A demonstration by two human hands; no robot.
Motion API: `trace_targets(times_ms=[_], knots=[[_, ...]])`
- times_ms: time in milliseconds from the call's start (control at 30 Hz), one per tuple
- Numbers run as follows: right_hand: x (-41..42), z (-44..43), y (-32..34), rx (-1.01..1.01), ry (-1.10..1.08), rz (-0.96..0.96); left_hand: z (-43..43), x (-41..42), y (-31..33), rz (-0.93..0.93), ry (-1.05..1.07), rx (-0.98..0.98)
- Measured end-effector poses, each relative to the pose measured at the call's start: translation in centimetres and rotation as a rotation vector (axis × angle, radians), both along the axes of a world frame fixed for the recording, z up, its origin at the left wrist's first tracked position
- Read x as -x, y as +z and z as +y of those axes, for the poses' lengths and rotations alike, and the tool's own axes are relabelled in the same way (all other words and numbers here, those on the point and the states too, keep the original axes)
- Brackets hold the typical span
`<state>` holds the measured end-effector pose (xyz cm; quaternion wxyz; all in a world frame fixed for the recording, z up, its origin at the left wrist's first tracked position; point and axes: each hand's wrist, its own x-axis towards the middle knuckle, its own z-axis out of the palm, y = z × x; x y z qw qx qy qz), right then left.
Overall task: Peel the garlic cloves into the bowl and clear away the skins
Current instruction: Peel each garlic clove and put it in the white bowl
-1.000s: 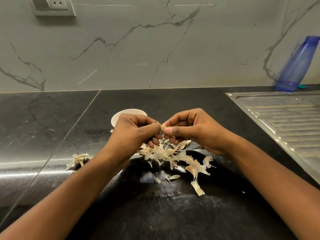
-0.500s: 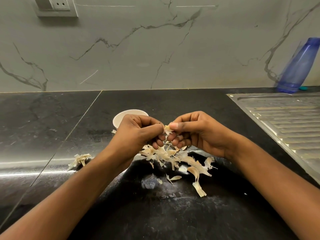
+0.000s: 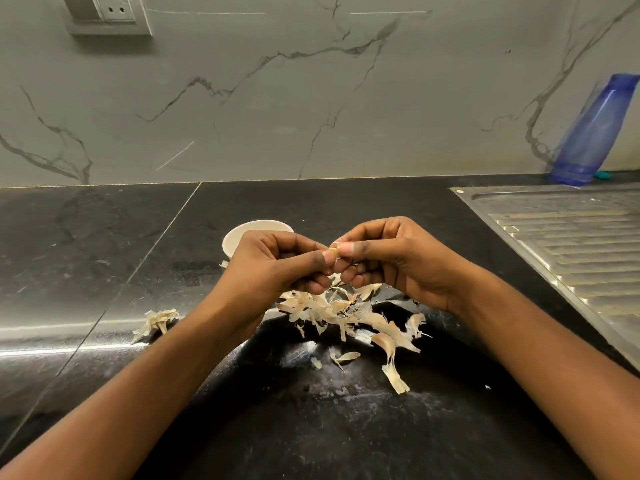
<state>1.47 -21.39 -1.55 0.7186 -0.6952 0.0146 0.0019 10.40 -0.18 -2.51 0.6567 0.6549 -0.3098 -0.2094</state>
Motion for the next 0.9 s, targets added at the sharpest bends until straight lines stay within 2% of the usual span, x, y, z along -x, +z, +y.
trace_targets(times_ms=[367, 700, 900], knots=[[-0.08, 0.27, -0.49, 0.217, -0.009, -0.088, -0.1, 0.24, 0.15, -0.07, 0.061, -0.051], [0.03, 0.32, -0.47, 0.103, 0.03, -0.126, -0.17, -0.13, 0.11, 0.001, 0.064, -0.022], [-0.07, -0.02, -0.22, 0.066, -0.051, -0.127, -0.18, -0.01, 0.26, 0.014, 0.096, -0.029]])
